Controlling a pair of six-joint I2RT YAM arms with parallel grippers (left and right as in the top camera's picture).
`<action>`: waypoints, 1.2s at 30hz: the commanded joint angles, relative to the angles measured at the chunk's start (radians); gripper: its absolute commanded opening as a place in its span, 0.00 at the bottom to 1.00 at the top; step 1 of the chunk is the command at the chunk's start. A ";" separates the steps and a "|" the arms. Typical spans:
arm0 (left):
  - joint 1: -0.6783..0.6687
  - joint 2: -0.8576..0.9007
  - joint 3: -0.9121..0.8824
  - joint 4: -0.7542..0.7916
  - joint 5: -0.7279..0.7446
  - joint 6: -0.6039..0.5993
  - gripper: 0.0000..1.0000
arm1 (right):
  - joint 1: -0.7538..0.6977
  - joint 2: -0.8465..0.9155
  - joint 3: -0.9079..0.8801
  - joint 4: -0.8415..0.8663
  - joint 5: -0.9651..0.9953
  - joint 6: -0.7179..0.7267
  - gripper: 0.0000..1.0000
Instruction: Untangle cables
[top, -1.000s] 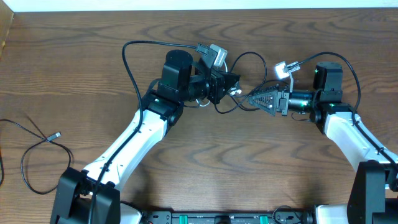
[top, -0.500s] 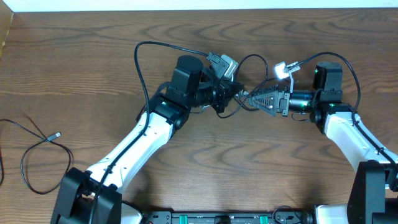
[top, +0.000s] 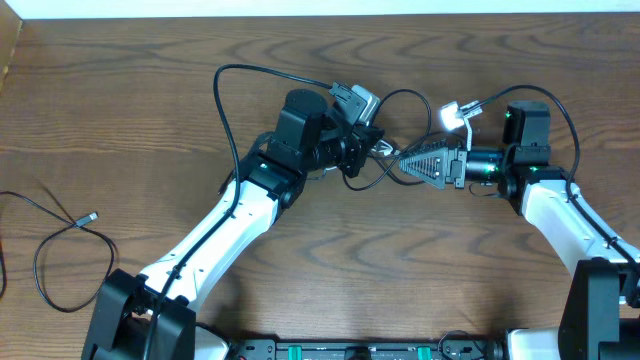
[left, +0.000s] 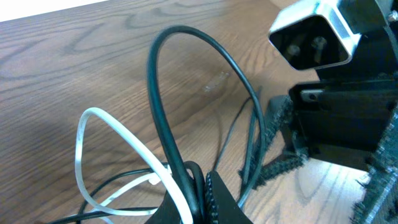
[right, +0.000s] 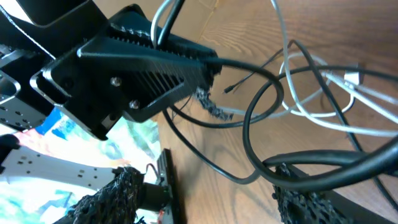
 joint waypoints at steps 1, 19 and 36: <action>-0.002 -0.006 0.006 -0.003 -0.048 0.018 0.08 | 0.009 -0.012 0.005 -0.016 -0.033 -0.004 0.69; -0.002 -0.006 0.006 -0.021 -0.295 0.032 0.08 | 0.052 -0.012 0.005 -0.055 -0.018 -0.004 0.70; -0.001 -0.006 0.006 -0.055 -0.412 0.032 0.08 | 0.052 -0.012 0.005 -0.138 0.034 -0.004 0.73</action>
